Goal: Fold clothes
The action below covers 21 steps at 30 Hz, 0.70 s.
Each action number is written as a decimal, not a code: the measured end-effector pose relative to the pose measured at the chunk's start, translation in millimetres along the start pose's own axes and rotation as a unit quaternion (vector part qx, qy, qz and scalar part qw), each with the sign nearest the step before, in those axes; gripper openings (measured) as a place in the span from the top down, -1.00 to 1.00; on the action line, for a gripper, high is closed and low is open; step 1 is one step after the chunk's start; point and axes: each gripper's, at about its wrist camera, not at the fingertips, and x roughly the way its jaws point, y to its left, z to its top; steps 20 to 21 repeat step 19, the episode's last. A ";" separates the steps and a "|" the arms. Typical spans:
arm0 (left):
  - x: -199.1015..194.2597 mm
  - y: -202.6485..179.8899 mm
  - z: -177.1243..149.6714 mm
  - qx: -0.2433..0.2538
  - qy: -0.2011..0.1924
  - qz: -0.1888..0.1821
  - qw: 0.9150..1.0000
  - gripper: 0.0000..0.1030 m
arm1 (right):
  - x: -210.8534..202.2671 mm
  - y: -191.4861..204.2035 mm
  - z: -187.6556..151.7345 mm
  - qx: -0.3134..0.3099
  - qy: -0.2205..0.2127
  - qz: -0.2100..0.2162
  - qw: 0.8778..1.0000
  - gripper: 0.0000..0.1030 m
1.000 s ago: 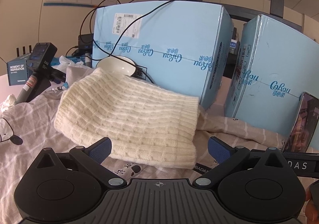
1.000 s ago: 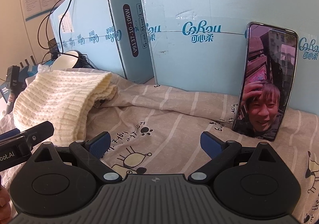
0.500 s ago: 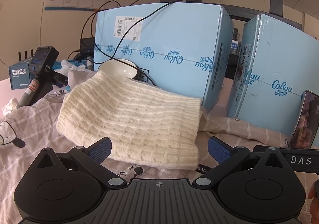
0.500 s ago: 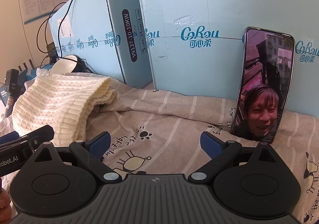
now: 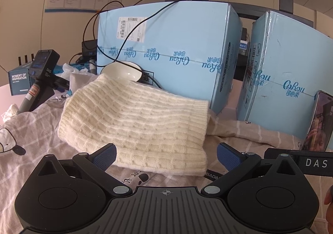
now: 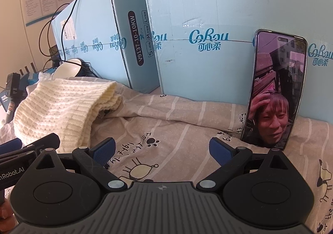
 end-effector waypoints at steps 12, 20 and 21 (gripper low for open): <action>0.8 -1.0 -1.0 0.004 0.002 -0.003 1.000 -1.00 | 0.8 -0.2 0.0 0.000 0.003 -0.001 1.000 -0.89; 0.0 -2.0 -1.9 0.007 -0.001 -0.007 1.000 -1.00 | 0.7 -0.2 -0.4 0.001 0.003 0.000 1.000 -0.89; 0.0 -2.0 -1.9 0.007 -0.001 -0.007 1.000 -1.00 | 0.7 -0.2 -0.4 0.001 0.003 0.000 1.000 -0.89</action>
